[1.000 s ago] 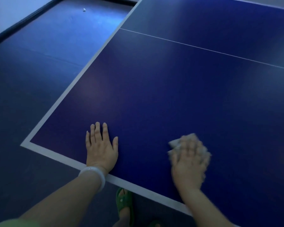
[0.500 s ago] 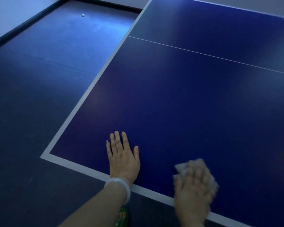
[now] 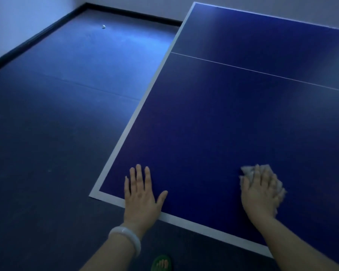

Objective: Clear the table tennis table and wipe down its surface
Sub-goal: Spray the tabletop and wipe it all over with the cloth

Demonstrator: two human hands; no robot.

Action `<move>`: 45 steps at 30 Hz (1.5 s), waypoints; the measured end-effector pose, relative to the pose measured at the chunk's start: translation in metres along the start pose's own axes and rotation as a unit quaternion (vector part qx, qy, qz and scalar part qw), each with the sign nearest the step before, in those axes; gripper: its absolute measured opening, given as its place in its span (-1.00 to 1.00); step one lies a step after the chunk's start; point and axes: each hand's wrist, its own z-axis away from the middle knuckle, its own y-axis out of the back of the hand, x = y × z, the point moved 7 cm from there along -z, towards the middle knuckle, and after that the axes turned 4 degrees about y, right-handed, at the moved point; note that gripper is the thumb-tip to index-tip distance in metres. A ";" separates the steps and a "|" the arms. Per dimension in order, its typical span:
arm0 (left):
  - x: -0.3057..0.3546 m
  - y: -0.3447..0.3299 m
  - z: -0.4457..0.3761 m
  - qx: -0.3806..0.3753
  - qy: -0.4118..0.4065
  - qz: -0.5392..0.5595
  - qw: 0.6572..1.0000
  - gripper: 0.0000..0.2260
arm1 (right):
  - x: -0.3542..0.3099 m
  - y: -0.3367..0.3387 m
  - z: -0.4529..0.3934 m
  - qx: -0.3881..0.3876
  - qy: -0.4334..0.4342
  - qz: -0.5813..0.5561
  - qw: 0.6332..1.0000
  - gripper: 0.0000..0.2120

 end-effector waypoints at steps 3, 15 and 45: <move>-0.002 -0.006 -0.003 -0.039 0.000 0.000 0.999 -0.13 | -0.065 -0.006 -0.037 -0.052 0.040 0.019 0.998 -0.40; -0.003 -0.005 -0.007 -0.122 -0.018 0.010 0.992 0.10 | -0.118 -0.051 0.098 -0.009 0.323 0.084 0.942 -0.41; 0.278 -0.083 0.065 -0.195 -0.255 -0.098 0.942 -0.01 | 0.133 -0.006 0.116 0.113 -0.052 -0.005 0.992 -0.43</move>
